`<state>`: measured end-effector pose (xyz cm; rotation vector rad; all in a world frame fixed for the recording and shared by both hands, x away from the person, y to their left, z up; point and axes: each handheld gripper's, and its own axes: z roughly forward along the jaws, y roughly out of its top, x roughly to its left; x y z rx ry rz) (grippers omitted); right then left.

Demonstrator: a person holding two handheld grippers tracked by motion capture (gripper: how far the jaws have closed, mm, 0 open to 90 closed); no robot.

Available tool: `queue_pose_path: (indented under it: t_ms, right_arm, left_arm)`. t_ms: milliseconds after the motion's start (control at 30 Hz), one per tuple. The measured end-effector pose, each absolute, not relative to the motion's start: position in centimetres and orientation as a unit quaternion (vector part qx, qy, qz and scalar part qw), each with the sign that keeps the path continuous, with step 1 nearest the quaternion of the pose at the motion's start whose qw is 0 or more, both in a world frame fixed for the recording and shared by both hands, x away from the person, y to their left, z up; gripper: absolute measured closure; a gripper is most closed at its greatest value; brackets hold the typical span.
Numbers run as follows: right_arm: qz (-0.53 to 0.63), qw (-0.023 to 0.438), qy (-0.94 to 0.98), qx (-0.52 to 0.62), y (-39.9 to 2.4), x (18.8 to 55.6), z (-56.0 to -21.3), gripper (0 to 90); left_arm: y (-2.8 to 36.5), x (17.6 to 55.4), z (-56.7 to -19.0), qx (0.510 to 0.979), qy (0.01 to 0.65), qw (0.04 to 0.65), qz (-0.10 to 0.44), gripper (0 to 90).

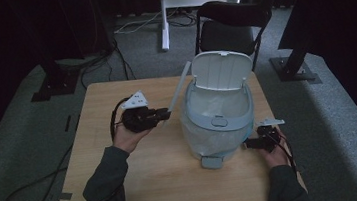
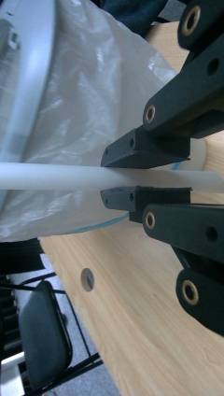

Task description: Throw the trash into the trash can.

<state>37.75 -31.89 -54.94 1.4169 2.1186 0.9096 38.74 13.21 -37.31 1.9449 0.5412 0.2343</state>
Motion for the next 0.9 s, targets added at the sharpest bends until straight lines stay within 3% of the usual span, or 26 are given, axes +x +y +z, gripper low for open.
queue_pose_path:
  t_ms: [900]
  right_arm:
    - [0.328,0.216,0.764,0.511,-31.9,37.8,-54.9,11.6]
  left_arm:
    - [11.2,39.6,-32.5,0.806,0.206,0.541,0.126,79.2]
